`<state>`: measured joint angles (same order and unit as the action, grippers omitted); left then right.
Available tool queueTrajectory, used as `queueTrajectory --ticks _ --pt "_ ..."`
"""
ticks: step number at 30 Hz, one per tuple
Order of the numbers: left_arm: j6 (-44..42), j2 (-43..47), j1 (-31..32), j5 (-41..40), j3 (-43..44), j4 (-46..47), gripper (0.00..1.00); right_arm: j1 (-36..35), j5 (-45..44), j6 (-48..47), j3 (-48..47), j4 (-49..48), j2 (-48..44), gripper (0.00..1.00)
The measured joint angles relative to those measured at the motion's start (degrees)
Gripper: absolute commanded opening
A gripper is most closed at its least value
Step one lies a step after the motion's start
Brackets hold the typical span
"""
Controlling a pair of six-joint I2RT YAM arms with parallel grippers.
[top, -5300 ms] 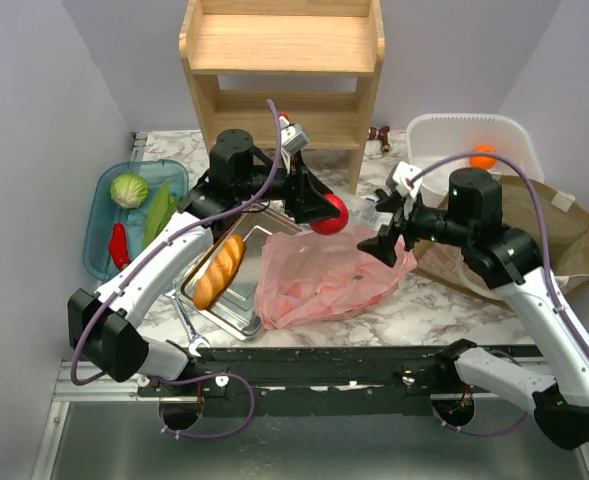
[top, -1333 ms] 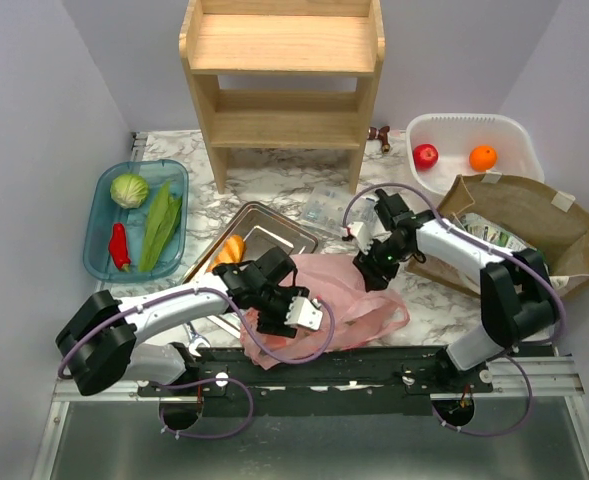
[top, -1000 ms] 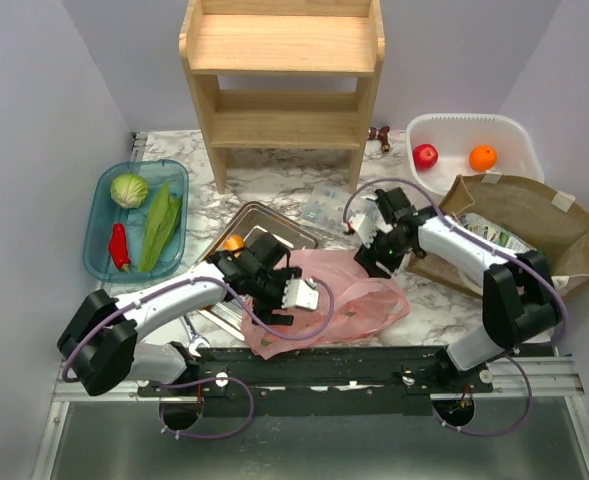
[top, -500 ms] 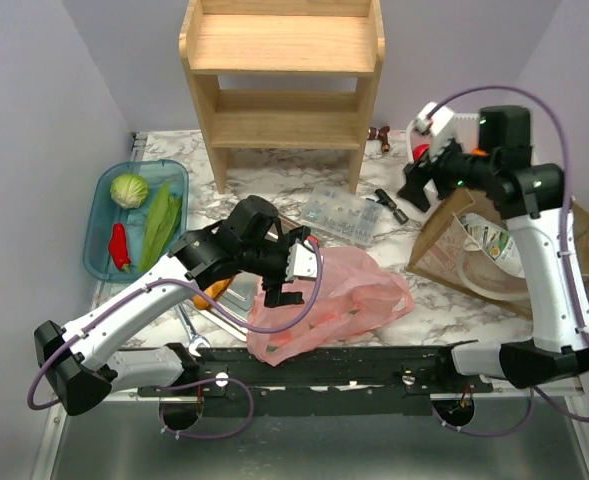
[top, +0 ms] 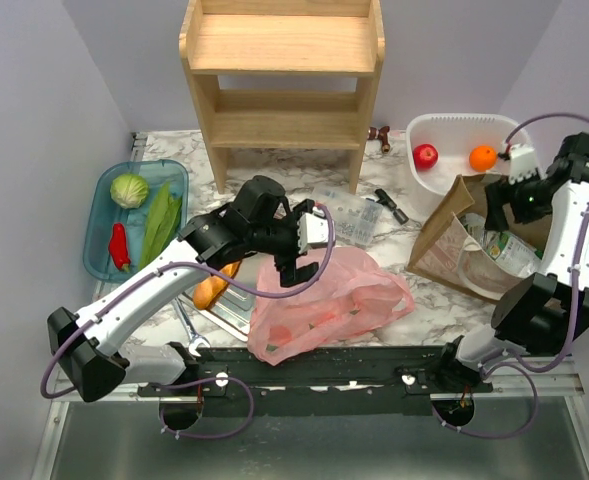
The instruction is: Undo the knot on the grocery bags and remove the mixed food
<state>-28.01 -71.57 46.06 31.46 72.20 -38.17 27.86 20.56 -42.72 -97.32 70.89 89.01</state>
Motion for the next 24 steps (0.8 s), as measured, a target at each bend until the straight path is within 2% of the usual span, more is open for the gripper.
queueTrajectory --ticks 7,21,24 --pt "1.42 -2.91 0.0 -0.02 1.92 0.57 0.98 -5.92 2.97 -11.32 16.65 7.06 -5.73 0.89" --pt "1.55 -4.79 -0.22 0.7 5.81 0.09 0.98 -26.67 7.21 -16.72 28.22 8.46 -15.93 0.91" --pt "1.4 -5.07 -0.24 0.7 5.81 -0.09 0.98 -28.76 7.52 -16.7 29.7 9.31 -17.94 0.91"
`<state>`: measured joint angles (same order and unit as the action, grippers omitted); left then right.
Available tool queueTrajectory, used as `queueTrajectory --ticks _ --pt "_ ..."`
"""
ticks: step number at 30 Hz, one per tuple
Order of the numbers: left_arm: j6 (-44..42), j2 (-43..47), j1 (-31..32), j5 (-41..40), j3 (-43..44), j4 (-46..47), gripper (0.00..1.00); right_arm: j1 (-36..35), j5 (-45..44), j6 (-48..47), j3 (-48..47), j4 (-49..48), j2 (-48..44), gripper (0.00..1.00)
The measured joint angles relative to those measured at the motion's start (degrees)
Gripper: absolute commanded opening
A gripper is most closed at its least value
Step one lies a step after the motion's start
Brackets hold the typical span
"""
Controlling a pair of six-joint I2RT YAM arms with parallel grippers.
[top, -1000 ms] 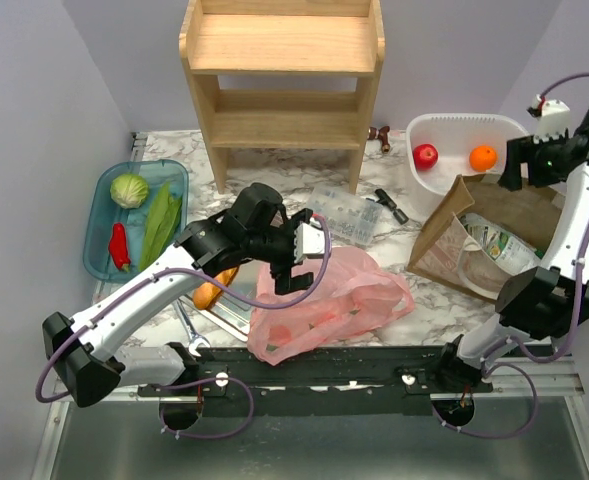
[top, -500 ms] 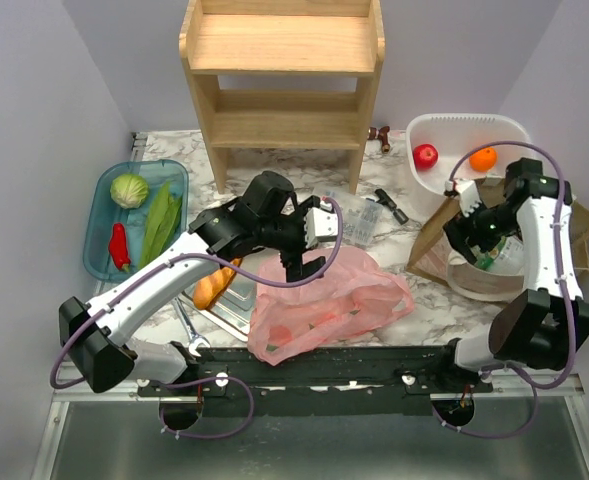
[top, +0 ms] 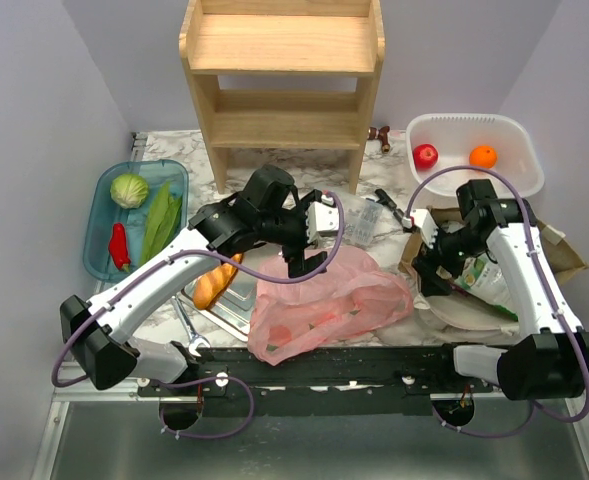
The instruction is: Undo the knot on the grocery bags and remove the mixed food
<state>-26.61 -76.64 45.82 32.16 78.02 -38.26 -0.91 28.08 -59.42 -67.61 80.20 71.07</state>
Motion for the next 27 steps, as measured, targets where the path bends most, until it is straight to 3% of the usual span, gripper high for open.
queueTrajectory --ticks 10,18,27 --pt "-0.09 -2.03 -0.02 0.0 0.0 -0.02 0.99 1.46 -6.16 5.03 -2.12 -5.55 -0.26 0.9" --pt "-0.39 -2.05 -0.13 -0.5 -0.04 0.04 0.98 13.53 -9.4 8.94 -2.67 -19.52 0.02 0.91" --pt "-1.49 -2.05 -0.5 -1.62 -1.01 -0.09 0.98 18.4 -9.84 2.23 -1.57 -23.71 3.3 0.93"
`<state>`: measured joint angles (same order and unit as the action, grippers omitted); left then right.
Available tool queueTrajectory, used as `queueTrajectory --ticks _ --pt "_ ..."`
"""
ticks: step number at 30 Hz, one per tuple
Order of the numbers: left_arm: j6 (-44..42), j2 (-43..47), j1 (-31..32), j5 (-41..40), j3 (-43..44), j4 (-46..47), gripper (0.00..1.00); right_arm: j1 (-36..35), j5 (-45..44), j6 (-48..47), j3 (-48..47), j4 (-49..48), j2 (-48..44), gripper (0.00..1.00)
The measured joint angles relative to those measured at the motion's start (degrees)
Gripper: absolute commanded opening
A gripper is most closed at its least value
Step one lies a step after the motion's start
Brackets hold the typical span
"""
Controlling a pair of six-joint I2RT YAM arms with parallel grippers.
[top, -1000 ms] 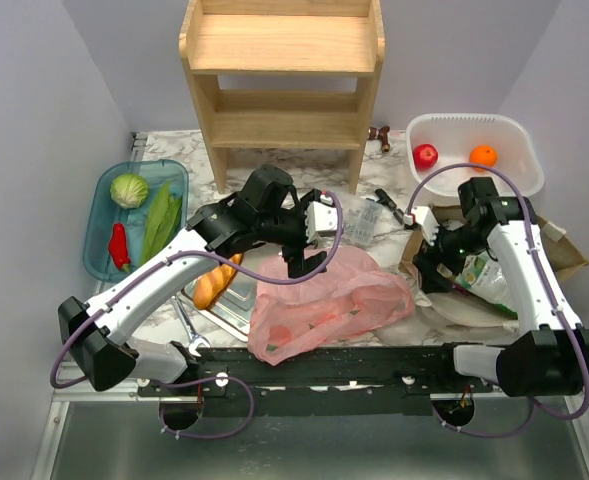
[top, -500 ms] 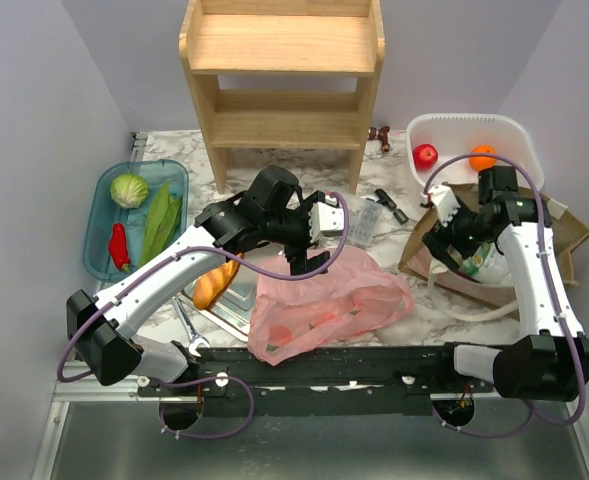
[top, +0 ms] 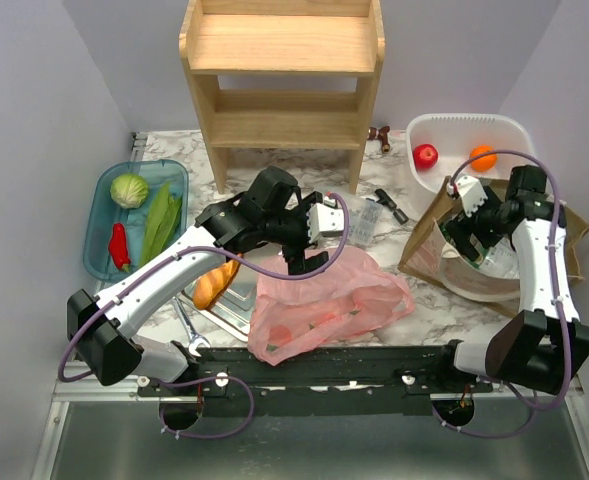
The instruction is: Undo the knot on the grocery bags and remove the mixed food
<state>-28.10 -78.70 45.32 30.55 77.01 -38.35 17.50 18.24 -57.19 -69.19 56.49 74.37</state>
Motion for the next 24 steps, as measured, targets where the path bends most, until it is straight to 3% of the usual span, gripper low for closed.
queueTrajectory --ticks 2,4,7,10,15,24 --pt "-0.15 0.0 -0.15 -0.04 -0.07 -0.02 0.99 -0.04 -0.09 -2.12 3.45 -2.38 -0.52 0.92" --pt "-0.17 0.0 -0.26 -0.07 -0.07 -0.04 0.98 -0.09 -0.02 -3.69 7.74 -6.75 -0.92 0.85" --pt "-0.35 0.0 -0.33 -0.07 -0.07 -0.46 0.98 -0.13 -0.26 -5.29 9.55 -12.7 -0.57 0.6" --pt "-0.83 0.0 -0.33 -0.15 0.0 -0.81 0.99 -0.11 -0.79 -5.53 8.79 -15.43 0.85 0.41" --pt "-1.01 0.0 -0.83 -0.28 0.26 -1.09 0.99 1.53 -0.11 -4.02 3.74 -13.4 1.99 0.01" --pt "-2.21 -0.81 -1.77 -0.33 7.67 -1.31 0.98 2.62 5.88 -1.36 -14.73 -0.52 2.82 0.01"
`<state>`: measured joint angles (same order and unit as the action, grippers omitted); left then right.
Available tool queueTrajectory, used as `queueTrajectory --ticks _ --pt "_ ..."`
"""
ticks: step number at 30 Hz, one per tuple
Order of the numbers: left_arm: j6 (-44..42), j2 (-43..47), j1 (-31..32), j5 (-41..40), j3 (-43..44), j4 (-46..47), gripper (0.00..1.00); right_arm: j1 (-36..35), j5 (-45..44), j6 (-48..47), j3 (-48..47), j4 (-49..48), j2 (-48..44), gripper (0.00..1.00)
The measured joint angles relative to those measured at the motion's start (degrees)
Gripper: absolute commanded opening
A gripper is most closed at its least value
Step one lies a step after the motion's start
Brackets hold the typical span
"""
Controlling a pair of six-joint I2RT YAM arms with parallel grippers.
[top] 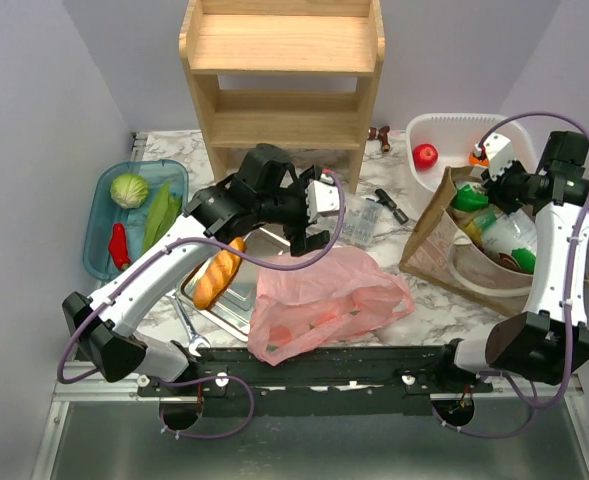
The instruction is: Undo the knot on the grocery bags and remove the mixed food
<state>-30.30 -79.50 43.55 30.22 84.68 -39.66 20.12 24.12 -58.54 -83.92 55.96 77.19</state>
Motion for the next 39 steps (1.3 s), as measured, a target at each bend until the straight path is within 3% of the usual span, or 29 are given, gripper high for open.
queueTrajectory --ticks 6,16,22,26,30,33,39 --pt "-1.29 -2.43 -0.44 0.04 6.47 0.15 0.98 0.44 2.38 1.07 -5.64 3.76 -1.09 0.01" --pt "-1.68 -3.06 -0.7 1.38 10.32 2.8 0.99 0.59 7.54 7.45 -18.47 2.1 -3.67 0.0" --pt "-10.91 -4.28 -0.7 4.02 17.27 2.56 0.99 0.59 18.32 14.45 -25.92 0.13 -1.38 0.01" --pt "-16.68 -5.75 -0.7 4.31 23.34 2.25 0.99 0.59 26.29 23.32 -27.65 -3.17 1.9 0.01" --pt "-19.93 -6.19 -1.46 4.31 26.97 2.25 0.99 -0.37 33.46 41.38 -27.52 -14.12 5.05 0.01" --pt "-19.98 -6.27 -3.58 4.61 29.38 2.36 0.98 -5.62 34.51 50.12 -24.83 -21.31 5.29 0.01" --pt "-18.23 -5.44 -8.28 6.32 32.02 0.94 0.99 -19.04 34.86 51.93 -21.53 -22.64 5.31 0.0"
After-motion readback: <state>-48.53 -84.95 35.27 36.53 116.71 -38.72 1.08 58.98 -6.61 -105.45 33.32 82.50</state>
